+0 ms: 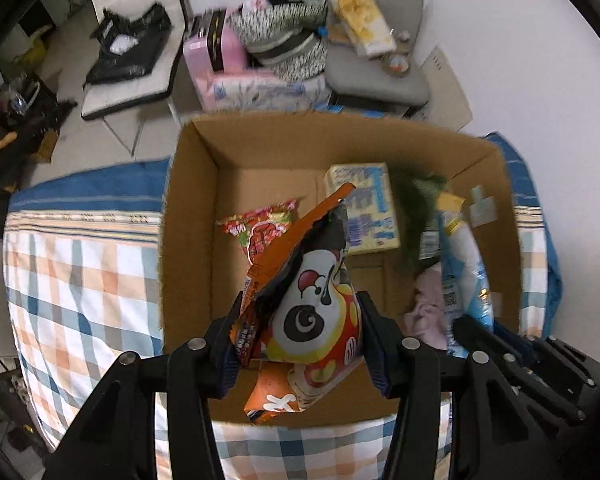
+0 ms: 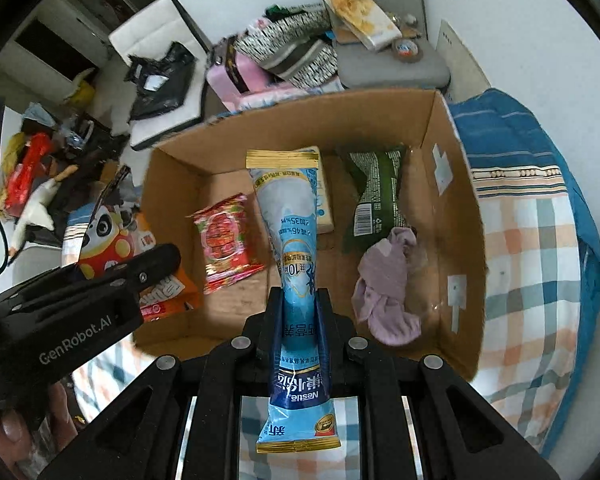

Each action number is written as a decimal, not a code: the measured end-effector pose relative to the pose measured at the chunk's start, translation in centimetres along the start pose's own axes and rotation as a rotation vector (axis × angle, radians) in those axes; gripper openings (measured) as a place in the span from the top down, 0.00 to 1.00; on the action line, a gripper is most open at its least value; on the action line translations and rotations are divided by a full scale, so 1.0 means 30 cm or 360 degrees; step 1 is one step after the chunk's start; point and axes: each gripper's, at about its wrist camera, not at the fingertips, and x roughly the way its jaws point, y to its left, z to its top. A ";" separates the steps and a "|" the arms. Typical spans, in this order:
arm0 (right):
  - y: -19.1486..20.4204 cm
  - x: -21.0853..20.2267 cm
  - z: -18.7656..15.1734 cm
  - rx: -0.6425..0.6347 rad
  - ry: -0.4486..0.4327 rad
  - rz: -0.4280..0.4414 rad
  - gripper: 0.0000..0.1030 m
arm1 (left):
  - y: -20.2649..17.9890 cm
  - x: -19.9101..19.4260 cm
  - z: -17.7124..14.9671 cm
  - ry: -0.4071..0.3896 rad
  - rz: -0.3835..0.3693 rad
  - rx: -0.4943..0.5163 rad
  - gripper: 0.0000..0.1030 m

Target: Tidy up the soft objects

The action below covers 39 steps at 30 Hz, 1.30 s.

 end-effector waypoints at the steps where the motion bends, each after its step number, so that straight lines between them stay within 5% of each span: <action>1: -0.004 0.027 0.010 0.0007 0.0018 -0.0008 0.84 | 0.006 0.020 0.002 0.0013 0.0005 -0.0006 0.54; 21: -0.037 0.215 0.026 -0.0003 0.0132 -0.0038 0.83 | 0.002 0.177 -0.026 0.0140 0.0053 0.0045 0.50; 23: -0.031 0.220 0.026 -0.0016 0.0138 -0.0050 0.77 | 0.003 0.176 -0.030 0.0145 0.0042 0.0027 0.50; 25: -0.023 0.223 0.027 -0.0015 0.0146 -0.0048 0.59 | 0.009 0.170 -0.031 0.0136 0.0049 0.0014 0.48; 32: -0.026 0.202 0.017 -0.0034 0.0130 -0.0126 0.46 | 0.016 0.116 -0.047 0.0062 0.0066 0.0012 0.45; 39: -0.063 0.154 -0.006 -0.0021 0.0101 -0.0179 0.20 | 0.020 0.044 -0.071 -0.0034 0.0131 0.0006 0.16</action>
